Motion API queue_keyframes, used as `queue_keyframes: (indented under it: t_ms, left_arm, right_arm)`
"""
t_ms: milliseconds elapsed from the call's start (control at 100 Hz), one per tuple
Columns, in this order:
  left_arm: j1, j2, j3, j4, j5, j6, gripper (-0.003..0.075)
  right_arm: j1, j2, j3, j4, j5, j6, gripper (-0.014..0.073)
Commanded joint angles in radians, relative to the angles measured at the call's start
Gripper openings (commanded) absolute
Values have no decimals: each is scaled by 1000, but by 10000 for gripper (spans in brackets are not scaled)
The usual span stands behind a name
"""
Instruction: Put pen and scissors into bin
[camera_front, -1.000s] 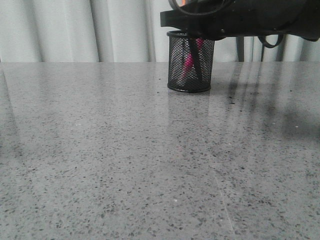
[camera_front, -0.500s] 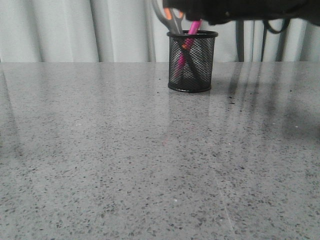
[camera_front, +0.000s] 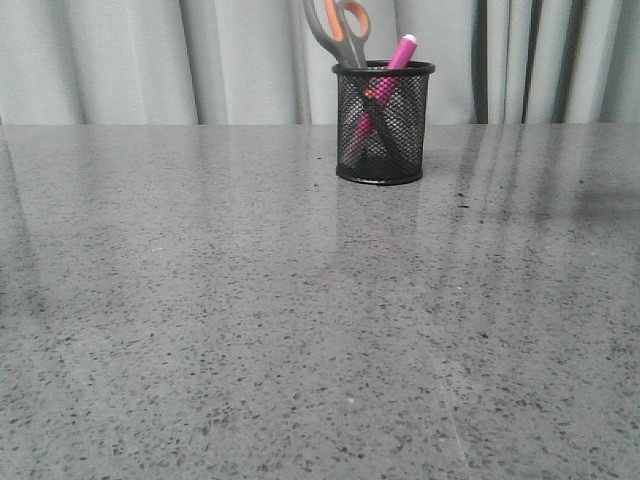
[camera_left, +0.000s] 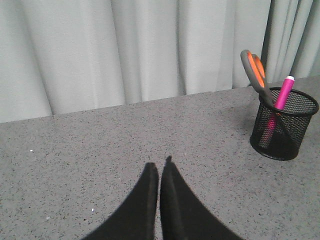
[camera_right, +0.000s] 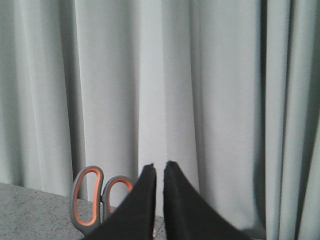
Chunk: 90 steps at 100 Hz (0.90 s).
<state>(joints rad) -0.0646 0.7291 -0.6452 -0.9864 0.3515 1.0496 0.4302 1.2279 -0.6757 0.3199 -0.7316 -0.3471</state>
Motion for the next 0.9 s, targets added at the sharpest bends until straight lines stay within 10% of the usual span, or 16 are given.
queue_keyframes:
  t_ms: [0,890]
  left_arm:
    - [4,-4,-27,-23,-26,-8,-19]
    - [4,-728,497,-278,-187,126,-19]
  right_arm:
    - [-10,-119,41,-14,-76,-23,-76]
    - [-10,-883,656,54,152,-27,-76]
